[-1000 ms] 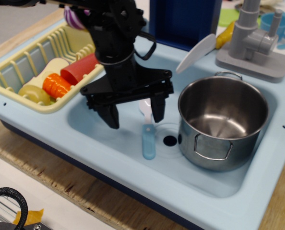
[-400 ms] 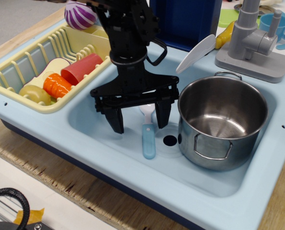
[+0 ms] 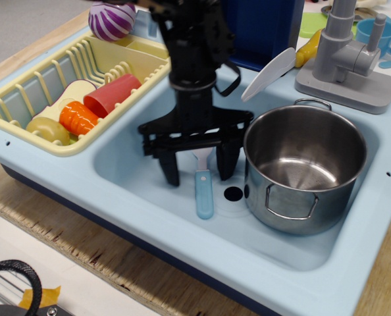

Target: Put spoon in pot

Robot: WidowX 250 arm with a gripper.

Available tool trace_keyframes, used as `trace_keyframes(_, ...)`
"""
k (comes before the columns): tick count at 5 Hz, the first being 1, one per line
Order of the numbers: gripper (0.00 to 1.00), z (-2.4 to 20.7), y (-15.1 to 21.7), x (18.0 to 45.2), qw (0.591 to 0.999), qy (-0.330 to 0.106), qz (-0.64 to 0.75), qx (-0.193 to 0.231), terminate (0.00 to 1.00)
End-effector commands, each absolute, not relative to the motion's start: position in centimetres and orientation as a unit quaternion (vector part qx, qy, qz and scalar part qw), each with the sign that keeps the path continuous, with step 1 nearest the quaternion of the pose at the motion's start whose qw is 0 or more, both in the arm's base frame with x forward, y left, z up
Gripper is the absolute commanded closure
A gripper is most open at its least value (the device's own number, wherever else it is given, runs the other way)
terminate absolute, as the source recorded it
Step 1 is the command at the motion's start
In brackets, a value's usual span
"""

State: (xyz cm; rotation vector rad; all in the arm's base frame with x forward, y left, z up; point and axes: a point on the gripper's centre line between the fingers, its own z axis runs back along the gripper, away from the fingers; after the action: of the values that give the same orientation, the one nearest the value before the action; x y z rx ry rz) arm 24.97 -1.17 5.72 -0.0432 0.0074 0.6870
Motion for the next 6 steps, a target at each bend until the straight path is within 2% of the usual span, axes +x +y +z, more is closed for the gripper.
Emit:
trace_keyframes(1, 1.0, 4.6, -1.5, 25.3, 0.94, 0.03, 0.341, -0.007, 0.0)
trace_keyframes(3, 1.0, 5.6, -1.0, 24.0, 0.933, 0.04, 0.357, 0.004, 0.0)
trace_keyframes(4, 1.0, 7.2, -0.2, 23.6, 0.931, 0.031, 0.364, 0.016, 0.0)
trace_keyframes(5, 1.0, 9.8, 0.9, 23.8, 0.929, 0.01, 0.367, 0.034, 0.0)
trace_keyframes(6, 1.0, 12.4, 1.5, 23.9, 0.925, -0.026, 0.378, 0.036, 0.0)
